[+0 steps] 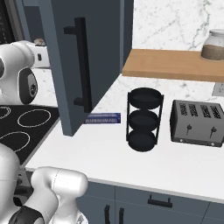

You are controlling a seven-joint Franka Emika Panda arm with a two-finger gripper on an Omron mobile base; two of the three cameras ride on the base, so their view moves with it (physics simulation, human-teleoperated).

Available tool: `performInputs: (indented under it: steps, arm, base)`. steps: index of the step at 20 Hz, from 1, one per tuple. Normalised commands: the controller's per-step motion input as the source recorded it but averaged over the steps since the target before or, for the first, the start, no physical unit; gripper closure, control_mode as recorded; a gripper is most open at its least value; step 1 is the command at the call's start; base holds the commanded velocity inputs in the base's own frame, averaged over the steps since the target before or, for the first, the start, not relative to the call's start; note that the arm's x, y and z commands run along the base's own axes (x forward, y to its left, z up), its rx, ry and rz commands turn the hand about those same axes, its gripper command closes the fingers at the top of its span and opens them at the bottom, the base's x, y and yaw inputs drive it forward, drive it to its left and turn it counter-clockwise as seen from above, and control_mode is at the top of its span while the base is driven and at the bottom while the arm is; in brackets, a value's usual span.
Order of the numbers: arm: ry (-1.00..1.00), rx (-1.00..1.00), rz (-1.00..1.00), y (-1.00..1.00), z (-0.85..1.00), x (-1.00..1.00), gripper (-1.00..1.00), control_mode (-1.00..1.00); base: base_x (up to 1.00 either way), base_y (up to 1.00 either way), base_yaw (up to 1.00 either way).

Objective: Put the shaker and condiment bottle from the counter next to their counterparts in the cabinet.

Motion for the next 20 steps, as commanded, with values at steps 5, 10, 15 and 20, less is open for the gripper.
performInputs:
  steps: [5,10,15,20]
  arm:
    - [0.00,0.00,0.00,-0.24,0.00,0.00,1.00,-1.00]
    - [0.00,0.00,0.00,-0.16,-0.01,0.00,1.00,-1.00]
    - [0.01,0.00,0.00,0.00,0.00,0.01,1.00,-1.00]
    - [0.02,0.00,-0.03,0.00,0.00,0.10,1.00,-1.00]
  base:
    - [0.00,0.00,0.00]
    - [0.00,0.00,0.00]
    - [0.00,0.00,0.00]
    - [0.00,0.00,0.00]
